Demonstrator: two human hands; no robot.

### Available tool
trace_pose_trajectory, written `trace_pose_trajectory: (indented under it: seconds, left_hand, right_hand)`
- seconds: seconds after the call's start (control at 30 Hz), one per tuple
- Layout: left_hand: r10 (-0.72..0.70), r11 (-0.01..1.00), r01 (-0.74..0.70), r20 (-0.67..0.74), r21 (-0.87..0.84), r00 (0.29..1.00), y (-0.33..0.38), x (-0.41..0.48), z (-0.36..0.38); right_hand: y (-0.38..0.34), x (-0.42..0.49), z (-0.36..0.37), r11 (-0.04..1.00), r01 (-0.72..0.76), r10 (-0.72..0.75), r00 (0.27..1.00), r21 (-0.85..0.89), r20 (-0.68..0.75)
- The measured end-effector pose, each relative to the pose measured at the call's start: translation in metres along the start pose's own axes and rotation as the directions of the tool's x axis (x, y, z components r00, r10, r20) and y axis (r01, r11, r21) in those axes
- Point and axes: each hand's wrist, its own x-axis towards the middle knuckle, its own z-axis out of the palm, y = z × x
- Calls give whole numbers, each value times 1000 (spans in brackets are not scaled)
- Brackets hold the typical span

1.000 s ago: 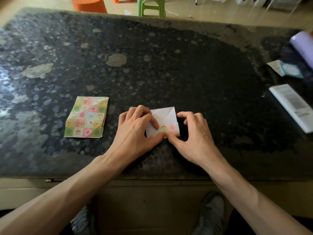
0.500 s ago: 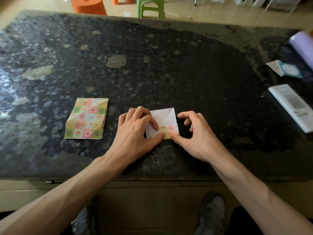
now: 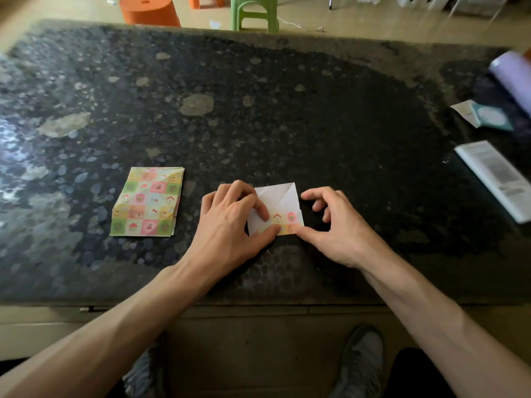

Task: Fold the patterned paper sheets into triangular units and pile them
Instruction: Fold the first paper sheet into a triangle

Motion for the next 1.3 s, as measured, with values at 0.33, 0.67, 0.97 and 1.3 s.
trace_pose_trajectory:
  seconds: [0.33, 0.67, 0.97, 1.3]
  left_hand:
    - [0, 1000, 0, 4, -5, 1000, -1, -1, -1]
    - [71, 997, -65, 148, -44, 986, -10, 1, -20]
    - [131, 991, -126, 160, -38, 978, -17, 3, -23]
    - [255, 966, -232, 259, -116, 932, -20, 12, -37]
  right_hand:
    - [3, 5, -5, 999, -16, 16, 1000, 30, -1]
    - [-1, 3, -6, 1000, -5, 5, 1000, 20, 11]
    - [-1, 1, 1, 999, 25, -26, 999, -32, -32]
    - [-6, 9, 1, 994, 41, -27, 990, 98, -141]
